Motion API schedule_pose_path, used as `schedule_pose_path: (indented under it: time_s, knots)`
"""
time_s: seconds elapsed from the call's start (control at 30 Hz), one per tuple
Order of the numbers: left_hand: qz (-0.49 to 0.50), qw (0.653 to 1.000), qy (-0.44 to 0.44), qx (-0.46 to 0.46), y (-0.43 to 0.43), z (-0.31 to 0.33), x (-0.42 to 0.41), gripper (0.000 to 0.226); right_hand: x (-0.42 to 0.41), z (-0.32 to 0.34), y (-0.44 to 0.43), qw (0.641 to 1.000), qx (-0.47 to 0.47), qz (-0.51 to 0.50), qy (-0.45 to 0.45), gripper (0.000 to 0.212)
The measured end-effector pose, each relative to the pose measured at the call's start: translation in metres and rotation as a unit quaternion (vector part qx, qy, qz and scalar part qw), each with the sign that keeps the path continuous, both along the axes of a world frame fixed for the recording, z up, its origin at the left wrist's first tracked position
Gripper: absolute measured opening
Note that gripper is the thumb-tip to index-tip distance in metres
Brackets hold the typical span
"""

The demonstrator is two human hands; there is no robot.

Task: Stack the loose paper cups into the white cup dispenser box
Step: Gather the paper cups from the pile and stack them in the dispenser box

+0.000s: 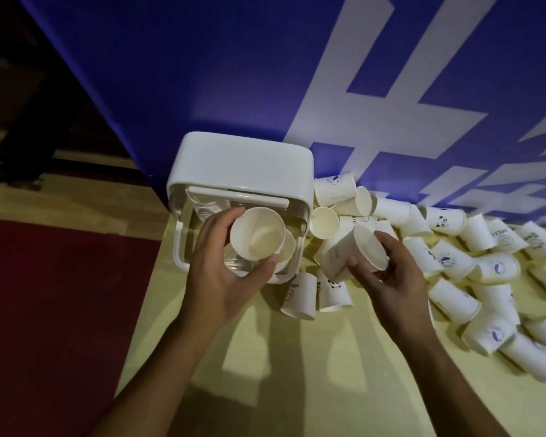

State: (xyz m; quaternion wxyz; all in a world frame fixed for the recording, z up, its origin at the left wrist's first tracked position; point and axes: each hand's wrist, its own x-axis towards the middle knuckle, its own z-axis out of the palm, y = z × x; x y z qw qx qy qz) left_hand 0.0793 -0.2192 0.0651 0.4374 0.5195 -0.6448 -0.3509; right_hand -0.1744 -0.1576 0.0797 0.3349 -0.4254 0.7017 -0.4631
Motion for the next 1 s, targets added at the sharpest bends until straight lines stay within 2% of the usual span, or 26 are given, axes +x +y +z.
schedule_pose_path:
  time_s: [0.2, 0.37, 0.53, 1.0]
  knots:
    - [-0.029, 0.998, -0.052, 0.0, -0.018, -0.019, -0.018, 0.076, -0.002, -0.005, 0.008, 1.0, 0.004, -0.002, 0.014, 0.049]
    - [-0.037, 0.998, -0.058, 0.01, -0.023, -0.033, -0.025, 0.073, -0.006, -0.011, 0.012, 1.0, 0.012, 0.0, 0.025, 0.055]
    - [-0.048, 0.993, -0.093, 0.05, -0.019, -0.052, -0.022, 0.076, -0.008, -0.015, 0.013, 0.999, 0.022, 0.001, 0.031, 0.06]
    - [-0.044, 0.988, -0.063, 0.131, -0.017, -0.062, -0.017, 0.077, 0.008, -0.009, -0.001, 0.997, -0.009, 0.047, 0.063, 0.071]
